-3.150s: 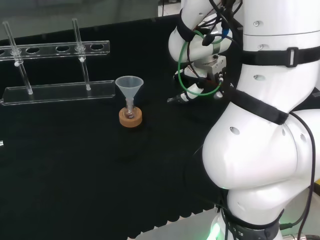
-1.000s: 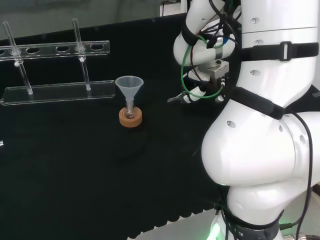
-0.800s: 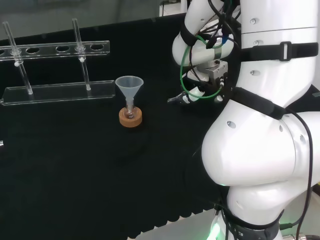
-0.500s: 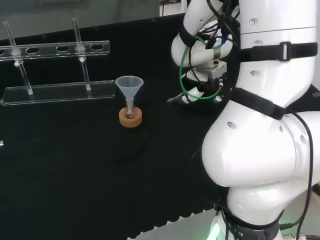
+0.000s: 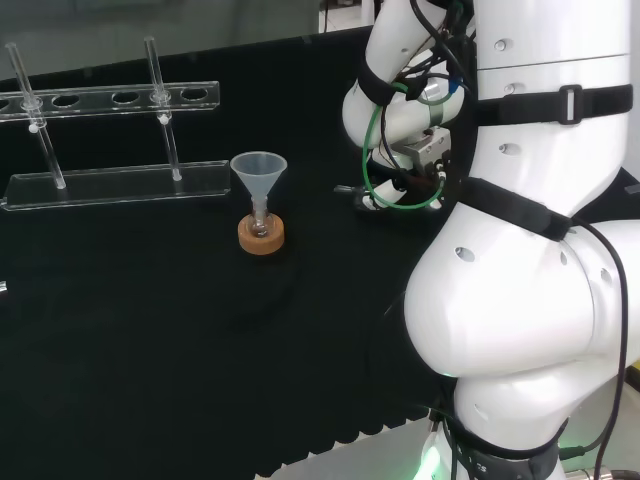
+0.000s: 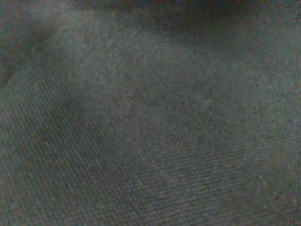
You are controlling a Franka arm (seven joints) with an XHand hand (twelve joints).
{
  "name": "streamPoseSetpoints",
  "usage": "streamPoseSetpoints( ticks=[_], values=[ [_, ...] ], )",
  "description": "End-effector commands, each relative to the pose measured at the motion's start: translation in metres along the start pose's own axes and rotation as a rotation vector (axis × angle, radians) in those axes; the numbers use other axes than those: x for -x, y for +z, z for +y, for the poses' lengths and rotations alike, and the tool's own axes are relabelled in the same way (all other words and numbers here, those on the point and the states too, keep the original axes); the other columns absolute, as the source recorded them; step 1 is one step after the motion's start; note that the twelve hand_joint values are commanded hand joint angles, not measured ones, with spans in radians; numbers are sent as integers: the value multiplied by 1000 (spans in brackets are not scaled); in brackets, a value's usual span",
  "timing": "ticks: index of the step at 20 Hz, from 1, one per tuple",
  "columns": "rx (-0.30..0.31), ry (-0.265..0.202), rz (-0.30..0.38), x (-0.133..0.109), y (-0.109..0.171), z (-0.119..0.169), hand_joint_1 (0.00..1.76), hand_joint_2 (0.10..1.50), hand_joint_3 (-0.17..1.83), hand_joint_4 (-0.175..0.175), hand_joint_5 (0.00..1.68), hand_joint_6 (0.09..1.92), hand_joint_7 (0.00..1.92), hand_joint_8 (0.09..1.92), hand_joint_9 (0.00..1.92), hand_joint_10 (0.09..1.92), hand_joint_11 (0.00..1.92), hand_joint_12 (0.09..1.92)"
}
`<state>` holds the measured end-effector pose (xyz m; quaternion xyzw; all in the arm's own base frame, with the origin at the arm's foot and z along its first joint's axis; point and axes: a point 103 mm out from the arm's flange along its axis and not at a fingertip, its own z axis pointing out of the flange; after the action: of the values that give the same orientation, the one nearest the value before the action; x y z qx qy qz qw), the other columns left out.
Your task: Pick up the weighing funnel.
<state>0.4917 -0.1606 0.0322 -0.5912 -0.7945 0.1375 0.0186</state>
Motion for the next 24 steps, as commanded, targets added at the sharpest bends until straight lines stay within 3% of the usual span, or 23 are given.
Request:
streamPoseSetpoints(
  ticks=[1,9,17,24],
  values=[
    [23,17,-50,-3,-8,4,580,838,442,-175,951,1798,1264,1512,1401,936,1292,897],
    [46,11,-77,0,-30,2,579,927,431,-175,1004,1813,1304,1500,1467,915,1355,858],
    [77,10,-54,7,-44,0,566,994,411,-175,1042,1839,1345,1494,1523,899,1410,828],
    [157,38,-20,13,-59,-1,585,1020,408,-175,1065,1851,1366,1485,1545,897,1435,819]
  ],
)
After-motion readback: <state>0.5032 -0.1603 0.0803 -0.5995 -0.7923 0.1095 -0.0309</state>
